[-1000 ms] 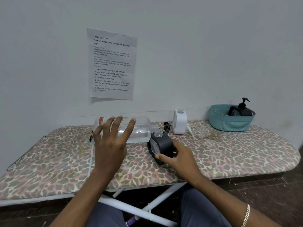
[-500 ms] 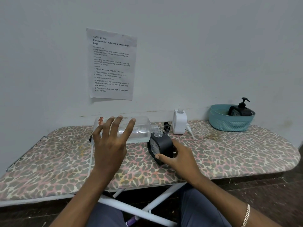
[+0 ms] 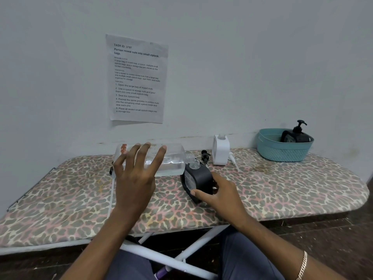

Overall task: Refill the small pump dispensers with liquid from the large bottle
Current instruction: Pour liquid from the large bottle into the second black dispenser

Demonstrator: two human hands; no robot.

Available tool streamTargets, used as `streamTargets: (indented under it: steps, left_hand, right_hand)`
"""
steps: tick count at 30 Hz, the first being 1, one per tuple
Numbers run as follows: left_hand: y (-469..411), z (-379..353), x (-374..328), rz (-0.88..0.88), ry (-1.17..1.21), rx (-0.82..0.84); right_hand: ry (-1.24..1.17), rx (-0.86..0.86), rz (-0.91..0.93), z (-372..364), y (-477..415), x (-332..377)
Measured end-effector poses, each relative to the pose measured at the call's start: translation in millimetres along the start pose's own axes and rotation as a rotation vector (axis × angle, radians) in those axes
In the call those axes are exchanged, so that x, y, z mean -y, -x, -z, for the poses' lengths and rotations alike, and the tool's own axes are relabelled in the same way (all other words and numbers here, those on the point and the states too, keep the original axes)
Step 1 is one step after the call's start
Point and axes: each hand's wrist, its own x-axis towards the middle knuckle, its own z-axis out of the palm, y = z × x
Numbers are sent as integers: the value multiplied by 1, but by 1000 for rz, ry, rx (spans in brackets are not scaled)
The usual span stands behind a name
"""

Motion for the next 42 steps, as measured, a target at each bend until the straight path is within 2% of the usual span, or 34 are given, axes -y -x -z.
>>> streamTargets:
  steps: [42]
  left_hand:
    - [-3,3,2,-20,-1,1]
  right_hand:
    - [-22,-2,13,0,1,-2]
